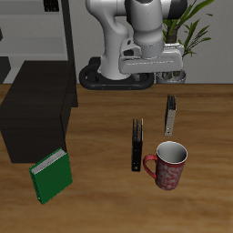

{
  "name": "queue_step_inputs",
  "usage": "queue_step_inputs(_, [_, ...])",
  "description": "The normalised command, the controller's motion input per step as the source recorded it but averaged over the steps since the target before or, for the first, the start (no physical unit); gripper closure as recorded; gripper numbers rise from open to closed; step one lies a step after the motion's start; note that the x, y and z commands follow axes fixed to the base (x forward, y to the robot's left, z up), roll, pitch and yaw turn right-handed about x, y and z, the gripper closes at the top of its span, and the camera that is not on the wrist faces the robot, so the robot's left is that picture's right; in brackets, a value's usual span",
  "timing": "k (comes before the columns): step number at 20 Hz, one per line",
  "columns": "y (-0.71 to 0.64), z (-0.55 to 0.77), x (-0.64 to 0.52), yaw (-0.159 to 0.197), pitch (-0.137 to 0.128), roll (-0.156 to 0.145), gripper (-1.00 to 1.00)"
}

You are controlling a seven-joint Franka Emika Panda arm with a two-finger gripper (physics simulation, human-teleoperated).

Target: Place the yellow book flat on top of the shelf

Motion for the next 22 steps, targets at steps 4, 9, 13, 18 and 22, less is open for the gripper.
queue_step_inputs(4, [0.5,-0.24,-0.16,0.032,-0.018,0.007,-1.0])
queue_step_inputs(9, [0.48,-0.27,-0.18,0.036,-0.055,0.003,-1.0])
queue_step_inputs(13, [0.21,-0.18,-0.08,0.031,-0.047,0.0,-1.0])
queue_step_inputs(18, [0.12,-0.27,0.04,-0.001,-0.002,-0.01,-1.0])
queue_step_inputs(22, [0.05,-0.22,0.05,-0.001,0.023,0.009,-1.0])
